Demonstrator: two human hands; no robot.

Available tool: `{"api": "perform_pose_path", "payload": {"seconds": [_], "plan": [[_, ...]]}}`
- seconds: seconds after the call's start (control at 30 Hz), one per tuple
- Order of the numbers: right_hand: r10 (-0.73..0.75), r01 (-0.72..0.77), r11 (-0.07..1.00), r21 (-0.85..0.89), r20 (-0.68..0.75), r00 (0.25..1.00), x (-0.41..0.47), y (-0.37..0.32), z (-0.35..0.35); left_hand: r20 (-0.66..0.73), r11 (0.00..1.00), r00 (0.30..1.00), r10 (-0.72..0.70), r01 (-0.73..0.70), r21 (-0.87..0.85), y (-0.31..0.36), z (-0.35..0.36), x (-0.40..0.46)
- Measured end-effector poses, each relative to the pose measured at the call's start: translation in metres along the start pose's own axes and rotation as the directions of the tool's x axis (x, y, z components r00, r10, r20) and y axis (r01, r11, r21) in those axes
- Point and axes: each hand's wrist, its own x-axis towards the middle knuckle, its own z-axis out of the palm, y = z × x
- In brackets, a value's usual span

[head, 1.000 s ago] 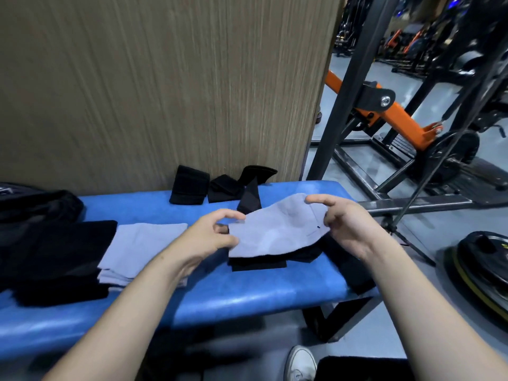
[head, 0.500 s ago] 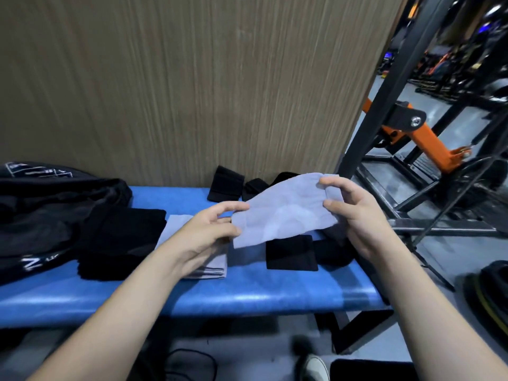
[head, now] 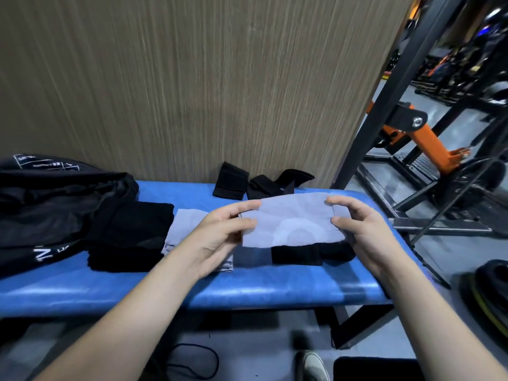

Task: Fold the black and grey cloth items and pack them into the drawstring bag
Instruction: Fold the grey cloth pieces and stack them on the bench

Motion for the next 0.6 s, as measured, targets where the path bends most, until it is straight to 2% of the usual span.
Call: {"api": "perform_pose_path", "payload": {"seconds": [0.13, 0.4, 0.5, 0.6], "plan": [[0.04, -0.038, 0.994, -0.101, 0.016, 0.999, 0.002, 0.005, -0.002, -0.107, 0.999, 0.994, -0.023, 0.019, -0.031, -0.011, 0.005, 0.01], [-0.094, 0.089, 0.995, -0.047, -0.125, 0.988, 0.007, 0.002, -0.008, -0.028, 0.998, 0.999, -0.046, 0.045, -0.054, -0.006, 0.009, 0.017], [-0.027, 0.018, 0.996, -0.084, -0.104, 0.994, 0.009, 0.005, -0.01, -0.078, 0.999, 0.997, 0.002, -0.006, -0.038, -0.01, 0.011, 0.022], [0.081, -0.095, 0.967, -0.235, -0.069, 0.994, 0.011, 0.012, -0.012, -0.115, 0.996, 0.993, 0.031, -0.021, 0.087, -0.017, 0.011, 0.024]]}}
